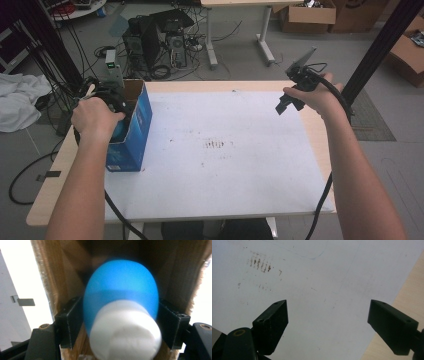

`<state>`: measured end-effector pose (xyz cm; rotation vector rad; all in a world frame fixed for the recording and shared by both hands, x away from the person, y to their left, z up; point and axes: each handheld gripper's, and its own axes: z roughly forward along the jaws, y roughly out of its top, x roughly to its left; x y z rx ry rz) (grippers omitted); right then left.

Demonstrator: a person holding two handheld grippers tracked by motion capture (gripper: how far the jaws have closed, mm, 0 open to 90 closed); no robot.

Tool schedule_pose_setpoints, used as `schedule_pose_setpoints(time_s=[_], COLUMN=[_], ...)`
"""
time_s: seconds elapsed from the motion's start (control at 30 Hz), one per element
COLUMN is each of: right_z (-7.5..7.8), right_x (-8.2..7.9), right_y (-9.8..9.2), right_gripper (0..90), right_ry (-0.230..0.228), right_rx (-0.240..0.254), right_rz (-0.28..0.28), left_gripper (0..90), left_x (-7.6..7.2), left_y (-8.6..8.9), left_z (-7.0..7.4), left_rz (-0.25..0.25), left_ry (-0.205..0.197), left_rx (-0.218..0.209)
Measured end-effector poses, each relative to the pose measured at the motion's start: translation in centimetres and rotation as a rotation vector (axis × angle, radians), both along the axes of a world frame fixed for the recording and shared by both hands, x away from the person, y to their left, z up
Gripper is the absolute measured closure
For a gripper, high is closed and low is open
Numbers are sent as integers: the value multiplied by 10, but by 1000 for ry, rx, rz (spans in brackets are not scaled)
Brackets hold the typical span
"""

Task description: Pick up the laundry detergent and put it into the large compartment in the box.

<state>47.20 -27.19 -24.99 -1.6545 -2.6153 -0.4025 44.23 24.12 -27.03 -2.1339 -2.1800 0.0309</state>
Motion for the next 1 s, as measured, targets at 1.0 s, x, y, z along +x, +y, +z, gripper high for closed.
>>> schedule_pose_setpoints(time_s=[1.0], right_z=[8], right_x=[-4], right_y=[1], right_gripper=[168], right_ry=[-9], right_rx=[10], right_rz=[16], left_gripper=[145], left_x=[-17], left_y=[-83], left_z=[73], left_rz=[-307], left_ry=[-141], left_rx=[-9])
